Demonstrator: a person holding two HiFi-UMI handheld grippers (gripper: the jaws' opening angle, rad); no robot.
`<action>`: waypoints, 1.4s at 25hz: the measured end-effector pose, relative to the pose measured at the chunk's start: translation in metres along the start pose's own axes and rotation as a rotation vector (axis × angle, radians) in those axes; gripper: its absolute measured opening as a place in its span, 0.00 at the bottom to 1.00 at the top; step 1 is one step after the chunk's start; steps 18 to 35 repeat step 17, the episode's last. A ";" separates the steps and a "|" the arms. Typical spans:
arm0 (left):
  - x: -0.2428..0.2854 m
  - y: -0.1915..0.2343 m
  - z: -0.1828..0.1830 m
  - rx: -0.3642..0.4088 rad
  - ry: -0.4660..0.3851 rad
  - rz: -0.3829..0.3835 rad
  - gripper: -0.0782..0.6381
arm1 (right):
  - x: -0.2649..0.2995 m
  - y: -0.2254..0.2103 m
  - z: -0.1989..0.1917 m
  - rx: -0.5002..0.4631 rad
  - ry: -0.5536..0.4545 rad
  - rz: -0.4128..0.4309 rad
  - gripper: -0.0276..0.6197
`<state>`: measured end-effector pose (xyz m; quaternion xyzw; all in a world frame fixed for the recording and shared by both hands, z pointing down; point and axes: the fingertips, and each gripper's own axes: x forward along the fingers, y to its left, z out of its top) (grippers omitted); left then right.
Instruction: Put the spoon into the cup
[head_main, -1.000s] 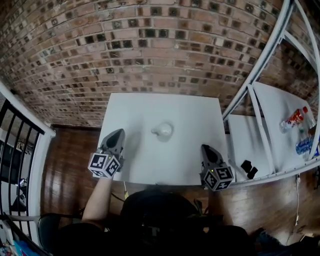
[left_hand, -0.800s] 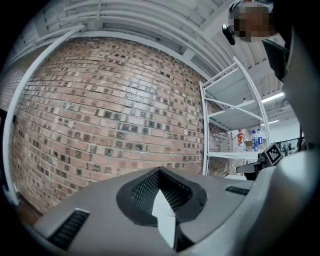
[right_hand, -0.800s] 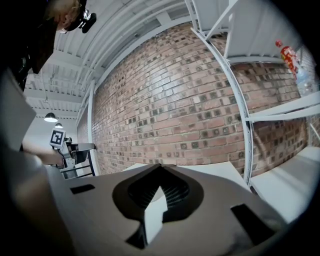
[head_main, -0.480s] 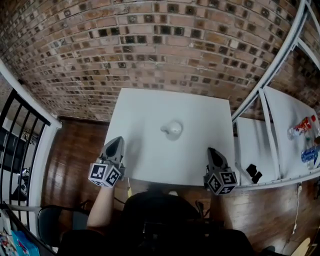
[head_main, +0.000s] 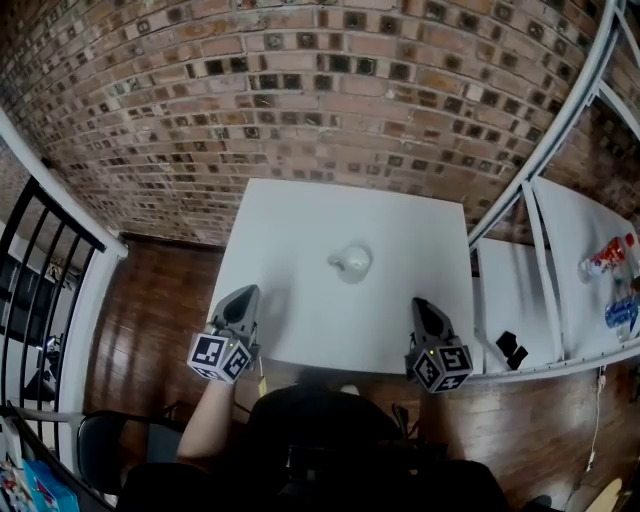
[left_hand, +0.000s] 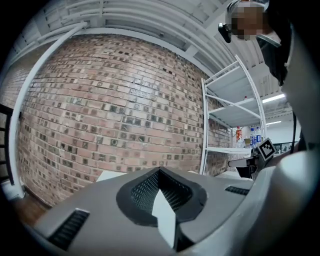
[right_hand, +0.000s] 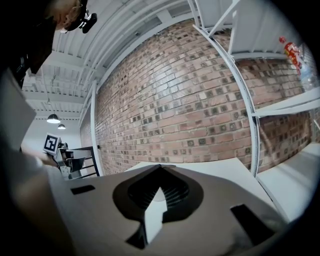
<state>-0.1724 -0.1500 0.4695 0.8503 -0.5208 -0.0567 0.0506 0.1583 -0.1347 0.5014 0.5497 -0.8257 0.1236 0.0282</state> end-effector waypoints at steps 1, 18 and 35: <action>0.000 0.000 -0.001 0.001 0.004 -0.003 0.11 | 0.000 0.000 0.000 0.000 -0.001 0.000 0.05; 0.012 -0.002 -0.007 -0.032 0.011 -0.053 0.11 | -0.012 -0.019 -0.002 0.005 0.027 -0.083 0.05; 0.012 -0.002 -0.007 -0.032 0.011 -0.053 0.11 | -0.012 -0.019 -0.002 0.005 0.027 -0.083 0.05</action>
